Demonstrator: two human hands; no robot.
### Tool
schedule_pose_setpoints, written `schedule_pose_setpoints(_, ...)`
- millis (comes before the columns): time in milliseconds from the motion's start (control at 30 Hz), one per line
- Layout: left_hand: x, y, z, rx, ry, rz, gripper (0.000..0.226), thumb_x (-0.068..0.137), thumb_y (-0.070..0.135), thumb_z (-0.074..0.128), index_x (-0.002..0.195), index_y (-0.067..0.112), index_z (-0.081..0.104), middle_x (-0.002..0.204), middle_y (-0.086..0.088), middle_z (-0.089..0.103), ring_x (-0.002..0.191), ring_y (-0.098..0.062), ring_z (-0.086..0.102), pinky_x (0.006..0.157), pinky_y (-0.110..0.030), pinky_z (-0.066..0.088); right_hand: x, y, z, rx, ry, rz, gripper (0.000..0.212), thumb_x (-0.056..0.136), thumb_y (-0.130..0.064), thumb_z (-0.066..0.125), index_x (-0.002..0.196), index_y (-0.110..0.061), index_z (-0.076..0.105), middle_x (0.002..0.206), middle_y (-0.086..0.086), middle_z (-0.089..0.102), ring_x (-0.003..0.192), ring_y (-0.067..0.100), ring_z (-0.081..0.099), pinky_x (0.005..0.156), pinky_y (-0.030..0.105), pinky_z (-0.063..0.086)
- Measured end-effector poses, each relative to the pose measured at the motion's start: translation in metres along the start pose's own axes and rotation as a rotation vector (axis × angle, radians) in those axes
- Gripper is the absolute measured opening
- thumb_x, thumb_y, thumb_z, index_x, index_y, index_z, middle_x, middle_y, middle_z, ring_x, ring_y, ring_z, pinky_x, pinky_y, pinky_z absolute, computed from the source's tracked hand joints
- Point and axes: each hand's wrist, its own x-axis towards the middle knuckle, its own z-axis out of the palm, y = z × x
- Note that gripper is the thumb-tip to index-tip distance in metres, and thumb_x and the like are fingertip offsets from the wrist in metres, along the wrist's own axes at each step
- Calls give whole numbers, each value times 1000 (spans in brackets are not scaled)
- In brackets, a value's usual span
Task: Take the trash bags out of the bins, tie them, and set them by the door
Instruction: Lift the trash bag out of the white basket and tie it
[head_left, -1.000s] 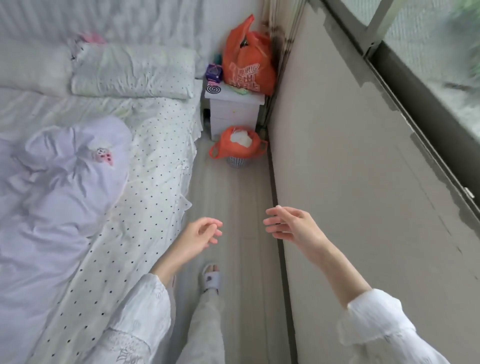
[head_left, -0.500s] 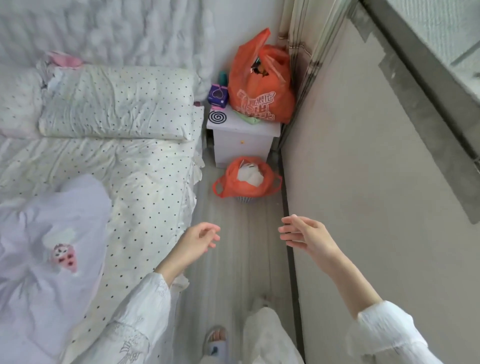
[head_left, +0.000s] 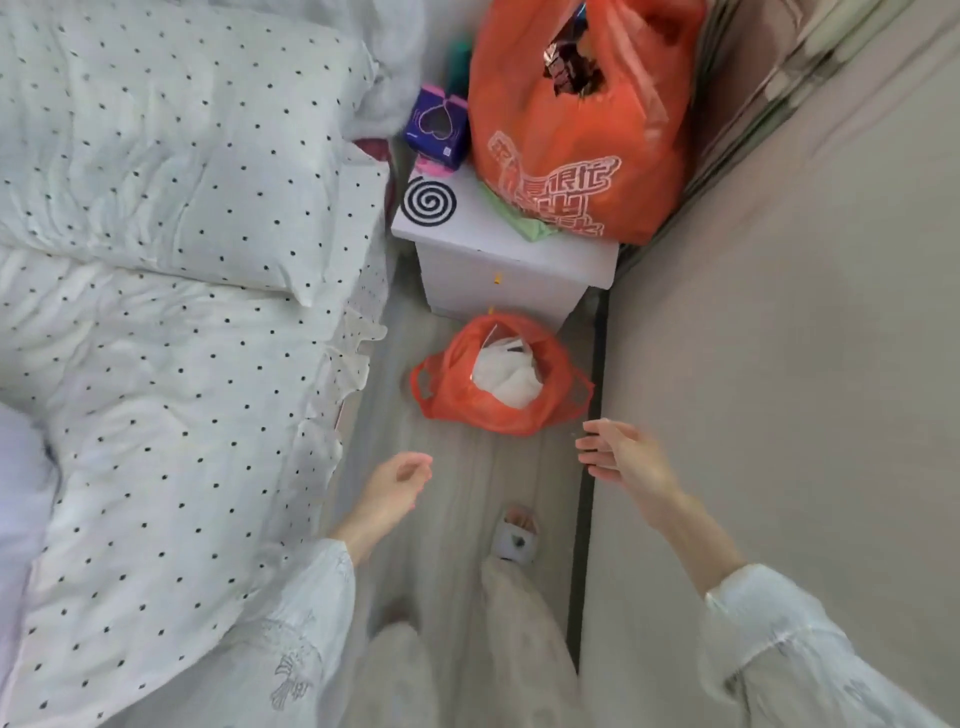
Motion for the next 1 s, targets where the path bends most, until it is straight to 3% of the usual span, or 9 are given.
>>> schedule_pose_setpoints(100, 72, -18, 17, -1, 28, -61, 29, 93, 10, 46, 120, 1, 53, 111, -10, 56, 86, -8, 56, 58, -7, 44, 86, 13, 7, -33, 40, 82, 30, 96, -16, 44, 115, 2, 58, 100, 17, 62, 82, 23, 57, 68, 24, 48)
schedule_pose_setpoints(233, 185, -64, 31, -48, 84, -130, 33, 93, 14, 47, 124, 4, 50, 125, -15, 55, 103, -19, 53, 85, -29, 45, 203, 50, 18, -15, 155, 169, 28, 96, -13, 44, 119, -1, 54, 120, 24, 60, 95, 26, 57, 82, 34, 50)
schedule_pose_setpoints(333, 268, -108, 38, -184, 95, -250, 37, 93, 15, 47, 129, 6, 47, 116, -9, 53, 105, -21, 50, 79, -32, 45, 279, 91, 29, -2, 217, 277, 30, 94, -12, 45, 122, -2, 52, 126, 24, 55, 112, 31, 55, 96, 40, 48)
schedule_pose_setpoints(433, 339, -142, 47, -353, 55, -383, 45, 93, 19, 48, 134, 5, 39, 115, -8, 51, 115, -25, 47, 91, -38, 39, 342, 126, 33, -11, 252, 304, 40, 93, -15, 48, 131, -4, 44, 122, 13, 53, 105, 23, 51, 101, 41, 44)
schedule_pose_setpoints(533, 392, -162, 51, -569, 33, -544, 60, 93, 34, 44, 143, 7, 22, 143, -19, 33, 132, -32, 36, 109, -44, 32, 391, 149, 32, 82, 319, 366, 58, 91, -26, 53, 142, -11, 30, 142, 11, 41, 128, 26, 40, 110, 42, 35)
schedule_pose_setpoints(667, 436, -178, 57, -769, 65, -624, 67, 94, 45, 36, 143, 7, 12, 149, -23, 23, 129, -33, 38, 113, -48, 25, 429, 171, 29, 339, 308, 419, 48, 90, -38, 50, 136, -26, 43, 144, 0, 40, 137, 19, 29, 113, 43, 23)
schedule_pose_setpoints(800, 459, -177, 58, -944, 67, -534, 57, 95, 43, 33, 142, 14, 17, 127, -12, 54, 119, -23, 52, 109, -45, 32, 438, 176, 31, 350, 338, 388, 19, 92, -27, 51, 107, -19, 58, 108, 1, 62, 112, 14, 52, 110, 41, 28)
schedule_pose_setpoints(900, 468, -168, 58, -921, 53, -397, 25, 97, 32, 37, 107, 18, 54, 79, 7, 73, 66, 3, 65, 83, -19, 52, 431, 171, 31, 378, 448, 364, 11, 89, -13, 53, 82, -18, 59, 69, -2, 54, 73, 9, 55, 100, 33, 38)
schedule_pose_setpoints(1000, 457, -155, 50, -847, 85, -338, 14, 91, 14, 46, 86, 21, 58, 65, 7, 71, 64, -2, 64, 61, -20, 57, 416, 159, 28, 420, 482, 311, 13, 88, -7, 53, 83, -14, 63, 51, -3, 48, 51, 7, 51, 79, 27, 49)
